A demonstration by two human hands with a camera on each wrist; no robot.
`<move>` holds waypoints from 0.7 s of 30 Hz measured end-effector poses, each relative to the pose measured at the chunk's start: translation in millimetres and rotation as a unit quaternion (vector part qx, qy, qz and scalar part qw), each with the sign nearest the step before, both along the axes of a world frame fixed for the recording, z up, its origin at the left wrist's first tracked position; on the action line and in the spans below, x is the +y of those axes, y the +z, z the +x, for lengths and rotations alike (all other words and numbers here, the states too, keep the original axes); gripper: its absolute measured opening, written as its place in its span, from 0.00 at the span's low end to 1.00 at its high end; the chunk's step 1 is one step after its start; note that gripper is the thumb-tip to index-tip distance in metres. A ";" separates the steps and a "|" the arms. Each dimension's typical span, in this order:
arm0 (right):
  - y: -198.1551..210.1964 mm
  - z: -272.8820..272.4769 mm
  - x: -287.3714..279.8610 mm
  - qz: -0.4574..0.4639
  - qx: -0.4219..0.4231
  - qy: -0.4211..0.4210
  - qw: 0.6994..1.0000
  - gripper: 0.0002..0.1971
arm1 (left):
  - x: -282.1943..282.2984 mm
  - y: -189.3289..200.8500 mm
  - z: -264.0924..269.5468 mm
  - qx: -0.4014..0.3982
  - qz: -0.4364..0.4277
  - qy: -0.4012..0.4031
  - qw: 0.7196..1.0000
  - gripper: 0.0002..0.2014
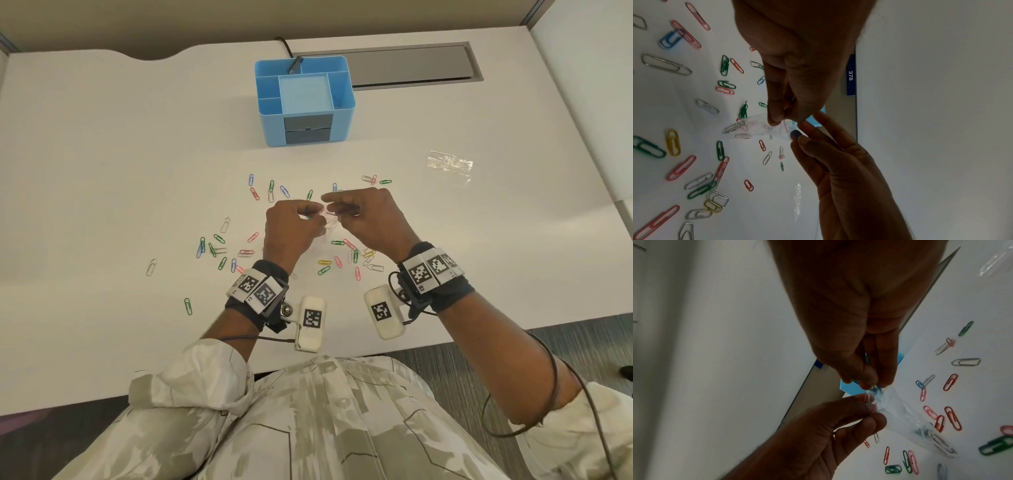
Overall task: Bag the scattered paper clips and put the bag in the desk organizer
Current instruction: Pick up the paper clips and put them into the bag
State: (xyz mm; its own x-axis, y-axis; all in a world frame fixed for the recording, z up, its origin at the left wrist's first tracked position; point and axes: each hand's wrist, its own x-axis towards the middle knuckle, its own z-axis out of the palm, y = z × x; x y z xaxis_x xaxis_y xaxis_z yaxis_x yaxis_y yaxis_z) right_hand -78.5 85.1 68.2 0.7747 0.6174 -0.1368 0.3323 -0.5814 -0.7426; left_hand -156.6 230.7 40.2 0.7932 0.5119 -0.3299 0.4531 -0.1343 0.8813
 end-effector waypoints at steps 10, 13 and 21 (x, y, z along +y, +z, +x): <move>-2.1 3.9 -10.3 0.063 -0.022 -0.054 0.996 0.16 | 2.7 0.6 -0.4 0.000 -0.004 0.003 1.000 0.10; -14.7 6.0 -34.2 0.002 0.010 -0.061 0.998 0.13 | 6.7 0.0 -1.9 -0.003 -0.004 0.000 1.000 0.10; -79.7 -16.8 -91.1 -0.131 0.107 -0.044 0.985 0.40 | 21.0 3.9 -7.1 -0.005 0.008 -0.003 1.000 0.11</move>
State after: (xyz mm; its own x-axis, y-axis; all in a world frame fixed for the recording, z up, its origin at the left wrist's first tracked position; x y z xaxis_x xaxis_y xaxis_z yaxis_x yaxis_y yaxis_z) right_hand -95.3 -5.9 -11.5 0.7596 0.4709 -0.4487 0.1240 -0.7821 -0.6107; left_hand -163.7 251.7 44.1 0.7997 0.5118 -0.3139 0.4434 -0.1510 0.8835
